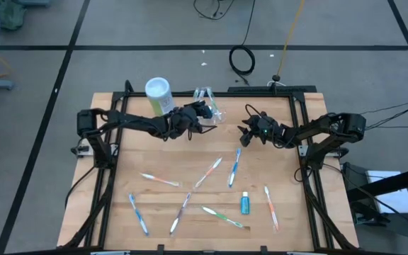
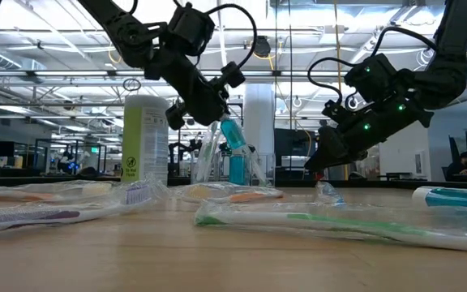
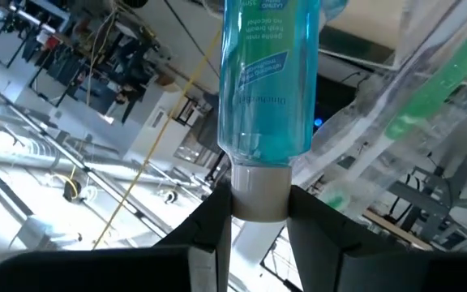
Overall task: Pick & Place toothbrushing station
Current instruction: Put the left blue mouthwash into the transparent organizer
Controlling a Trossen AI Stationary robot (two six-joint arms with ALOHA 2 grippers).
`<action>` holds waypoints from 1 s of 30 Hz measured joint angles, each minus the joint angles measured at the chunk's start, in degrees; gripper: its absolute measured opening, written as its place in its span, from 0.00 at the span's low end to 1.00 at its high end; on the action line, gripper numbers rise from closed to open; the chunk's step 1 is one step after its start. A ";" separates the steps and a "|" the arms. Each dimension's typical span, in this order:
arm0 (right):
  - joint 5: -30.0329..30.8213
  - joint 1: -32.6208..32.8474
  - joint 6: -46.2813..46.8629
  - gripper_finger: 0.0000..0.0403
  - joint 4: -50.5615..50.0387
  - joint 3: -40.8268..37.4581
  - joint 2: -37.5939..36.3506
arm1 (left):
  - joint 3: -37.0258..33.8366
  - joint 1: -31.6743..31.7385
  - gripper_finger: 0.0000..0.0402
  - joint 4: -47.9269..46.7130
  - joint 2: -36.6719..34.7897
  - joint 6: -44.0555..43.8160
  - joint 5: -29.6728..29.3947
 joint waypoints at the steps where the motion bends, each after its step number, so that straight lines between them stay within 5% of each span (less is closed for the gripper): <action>1: 0.00 0.00 0.00 0.40 0.00 0.00 0.00 | 0.00 0.50 0.23 -0.06 0.00 -0.01 0.26; 11: 0.00 0.00 -0.02 0.40 0.00 0.00 0.00 | -0.11 4.21 0.26 -11.62 0.07 1.46 3.09; 30: 0.00 -0.01 -0.04 0.40 -0.02 0.00 0.00 | -0.07 4.49 0.32 -11.94 0.00 -6.46 7.46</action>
